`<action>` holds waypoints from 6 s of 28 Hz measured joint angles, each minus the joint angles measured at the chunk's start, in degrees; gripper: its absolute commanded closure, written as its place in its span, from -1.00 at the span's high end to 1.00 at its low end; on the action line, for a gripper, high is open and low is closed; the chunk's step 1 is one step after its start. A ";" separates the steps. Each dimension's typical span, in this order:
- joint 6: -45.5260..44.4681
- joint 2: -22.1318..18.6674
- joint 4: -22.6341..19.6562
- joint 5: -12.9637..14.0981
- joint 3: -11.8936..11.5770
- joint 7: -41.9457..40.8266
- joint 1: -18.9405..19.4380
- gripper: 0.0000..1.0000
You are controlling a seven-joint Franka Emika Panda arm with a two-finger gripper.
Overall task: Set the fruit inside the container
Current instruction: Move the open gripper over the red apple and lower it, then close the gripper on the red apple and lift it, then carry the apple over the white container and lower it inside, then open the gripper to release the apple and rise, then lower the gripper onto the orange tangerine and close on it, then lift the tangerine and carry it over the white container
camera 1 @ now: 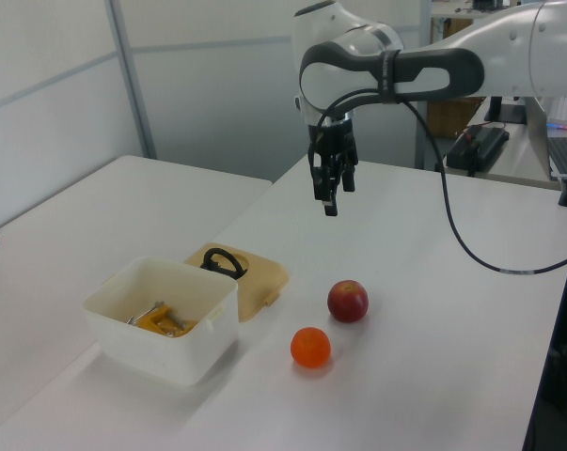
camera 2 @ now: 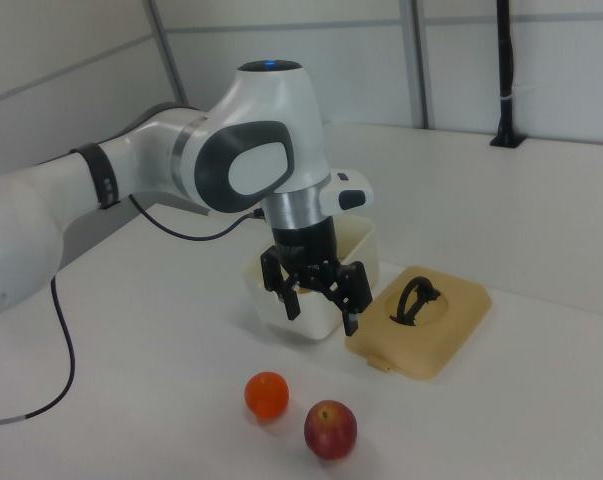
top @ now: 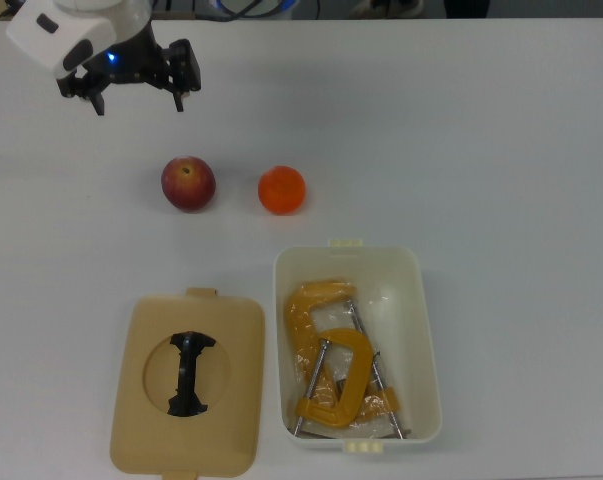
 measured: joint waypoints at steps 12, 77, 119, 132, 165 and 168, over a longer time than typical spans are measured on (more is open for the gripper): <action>12.77 -4.79 -15.13 0.00 1.02 0.00 0.44 1.00; 31.85 4.20 -6.52 6.36 6.96 1.56 2.41 -0.37; 0.26 5.73 -6.34 -1.83 10.17 2.91 5.90 1.00; 1.08 11.20 -7.66 -6.56 10.56 3.01 7.32 1.00; 3.46 12.30 -4.17 -9.86 10.06 5.85 8.89 -1.00; 1.57 10.98 -1.35 -9.69 9.86 5.83 8.62 -1.00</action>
